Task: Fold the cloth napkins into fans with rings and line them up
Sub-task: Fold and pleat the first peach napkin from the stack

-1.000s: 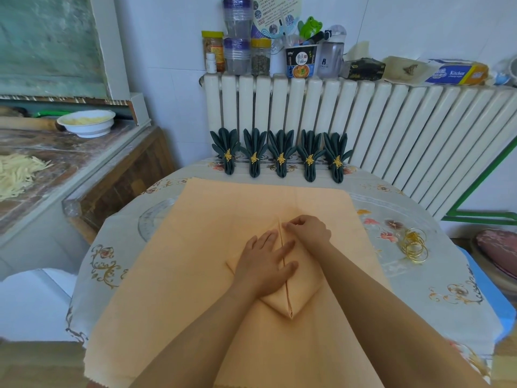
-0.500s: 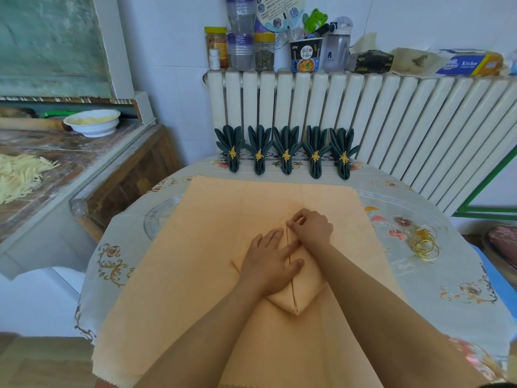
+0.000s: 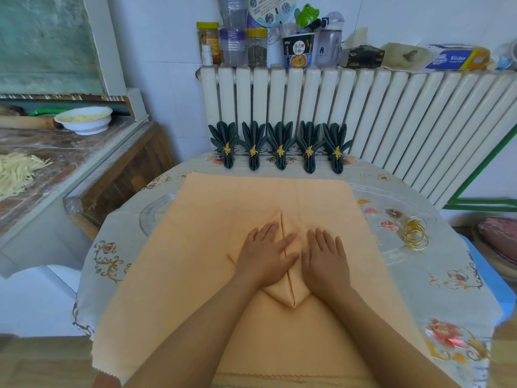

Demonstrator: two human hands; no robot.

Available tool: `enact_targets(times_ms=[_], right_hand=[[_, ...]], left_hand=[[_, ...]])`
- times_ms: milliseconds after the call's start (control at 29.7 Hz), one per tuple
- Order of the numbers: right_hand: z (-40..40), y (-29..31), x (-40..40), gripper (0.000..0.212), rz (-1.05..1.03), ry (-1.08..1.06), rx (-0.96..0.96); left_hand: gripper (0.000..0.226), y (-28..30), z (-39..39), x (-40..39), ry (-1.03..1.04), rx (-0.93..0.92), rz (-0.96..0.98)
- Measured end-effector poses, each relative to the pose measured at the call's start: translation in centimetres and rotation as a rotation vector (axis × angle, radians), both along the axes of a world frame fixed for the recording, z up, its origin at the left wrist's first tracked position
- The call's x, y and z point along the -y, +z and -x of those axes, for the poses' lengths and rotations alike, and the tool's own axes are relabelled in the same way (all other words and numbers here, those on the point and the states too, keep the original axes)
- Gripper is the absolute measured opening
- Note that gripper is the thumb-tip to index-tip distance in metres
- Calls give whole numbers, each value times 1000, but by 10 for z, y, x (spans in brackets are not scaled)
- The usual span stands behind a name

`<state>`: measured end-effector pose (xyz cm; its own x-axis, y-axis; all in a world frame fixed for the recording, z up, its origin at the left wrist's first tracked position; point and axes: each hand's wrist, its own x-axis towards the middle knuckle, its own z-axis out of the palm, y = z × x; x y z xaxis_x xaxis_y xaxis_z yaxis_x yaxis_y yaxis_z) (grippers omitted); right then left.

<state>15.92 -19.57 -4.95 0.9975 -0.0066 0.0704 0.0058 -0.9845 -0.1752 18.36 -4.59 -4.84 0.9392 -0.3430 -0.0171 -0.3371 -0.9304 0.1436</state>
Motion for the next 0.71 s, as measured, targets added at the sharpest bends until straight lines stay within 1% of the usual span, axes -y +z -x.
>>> enact_targets(times_ms=[34, 67, 101, 135, 202, 236, 303, 337, 370, 471, 539, 573, 606, 674, 707], right_hand=[[1, -2, 0, 91, 18, 12, -7], [1, -4, 0, 95, 32, 11, -17], [1, -6, 0, 96, 45, 3, -39], [2, -5, 1, 91, 43, -7, -60], [1, -4, -1, 71, 38, -25, -91], [3, -3, 0, 65, 34, -40, -64], [13, 0, -1, 66, 20, -38, 95], [21, 5, -3, 66, -5, -8, 123], [29, 8, -5, 68, -5, 42, 137], [60, 5, -12, 95, -68, 144, -17], [67, 1, -11, 98, -120, 185, -45], [70, 5, -13, 93, -178, 203, 3], [74, 10, -17, 82, -239, 215, 71], [84, 7, -19, 45, -366, 270, 234], [87, 4, -20, 34, -393, 286, 300]], left_hand=[[56, 0, 0, 0, 0, -3, -5], [56, 1, 1, 0, -1, -8, -12], [56, 1, 1, -1, -1, -15, -17], [56, 2, 2, 0, -4, -21, -23], [56, 0, 3, -1, 6, -34, -28], [56, 1, 3, 0, 7, -37, -30], [56, 1, 4, 1, 3, -41, -27], [56, 3, 3, 1, 2, -37, -32], [56, 5, 2, 1, 1, -34, -35], [56, 7, 1, 0, -6, -66, -37], [56, 5, 3, 0, 0, -78, -39], [56, 6, 3, 0, -2, -79, -39], [56, 7, 2, 0, -5, -79, -35], [56, 10, 1, 0, -9, -87, -34], [55, 11, 1, 0, -8, -93, -38]])
